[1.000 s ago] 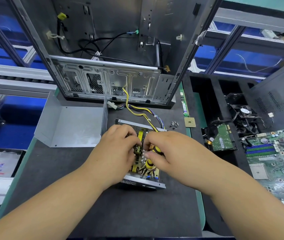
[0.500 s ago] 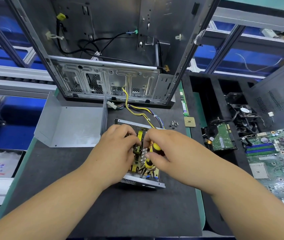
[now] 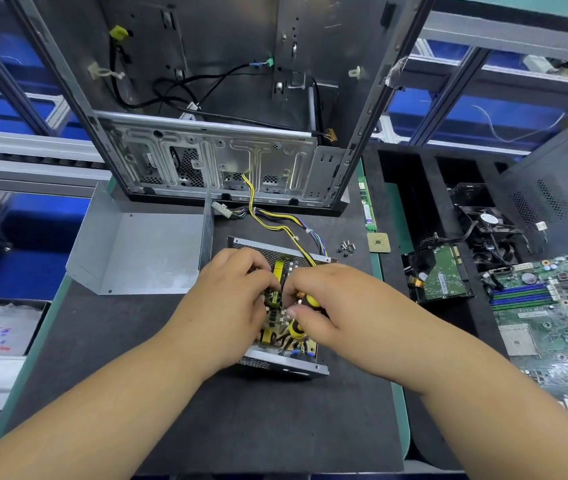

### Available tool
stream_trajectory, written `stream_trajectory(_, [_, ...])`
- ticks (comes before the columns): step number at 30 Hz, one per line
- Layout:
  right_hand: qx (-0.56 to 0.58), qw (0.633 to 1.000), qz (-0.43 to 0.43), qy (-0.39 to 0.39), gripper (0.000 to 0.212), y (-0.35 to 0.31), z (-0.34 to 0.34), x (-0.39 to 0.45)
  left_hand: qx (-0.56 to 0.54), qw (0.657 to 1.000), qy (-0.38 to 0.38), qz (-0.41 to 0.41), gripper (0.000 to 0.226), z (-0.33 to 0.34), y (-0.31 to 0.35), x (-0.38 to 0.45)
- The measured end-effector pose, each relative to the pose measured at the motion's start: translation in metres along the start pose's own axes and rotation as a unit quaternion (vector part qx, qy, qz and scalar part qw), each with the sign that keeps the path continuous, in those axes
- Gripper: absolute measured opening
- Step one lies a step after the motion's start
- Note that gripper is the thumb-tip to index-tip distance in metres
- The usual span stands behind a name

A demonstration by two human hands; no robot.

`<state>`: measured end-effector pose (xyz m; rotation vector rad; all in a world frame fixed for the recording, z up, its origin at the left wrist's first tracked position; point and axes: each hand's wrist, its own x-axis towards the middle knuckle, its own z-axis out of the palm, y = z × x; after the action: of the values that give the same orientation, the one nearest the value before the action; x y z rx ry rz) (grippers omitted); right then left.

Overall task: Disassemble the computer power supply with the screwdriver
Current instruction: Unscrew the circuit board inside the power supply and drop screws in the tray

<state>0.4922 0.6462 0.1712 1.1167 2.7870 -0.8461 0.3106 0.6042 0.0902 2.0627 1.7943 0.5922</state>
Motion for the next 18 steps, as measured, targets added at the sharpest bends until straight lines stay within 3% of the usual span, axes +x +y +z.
stream_trajectory(9, [0.031, 0.999, 0.019, -0.032, 0.022, 0.0087, -0.0017, -0.0047, 0.017, 1.000, -0.007, 0.003, 0.030, 0.0013, 0.0000, -0.0018])
stream_trajectory(12, [-0.033, 0.999, -0.001, 0.003, 0.019, 0.0083, -0.0032, -0.0063, 0.034, 0.999, -0.009, 0.009, 0.031, 0.0031, 0.0006, -0.0036])
stream_trajectory(15, [-0.091, 0.996, 0.001, 0.021, 0.036, 0.0051, -0.0031, -0.0060, 0.044, 0.999, -0.006, 0.014, 0.028, 0.0041, 0.0015, -0.0046])
stream_trajectory(18, [-0.047, 0.998, 0.013, 0.033, 0.019, 0.0060, 0.0004, -0.0068, 0.049, 0.999, -0.003, 0.021, 0.026, 0.0045, 0.0021, -0.0053])
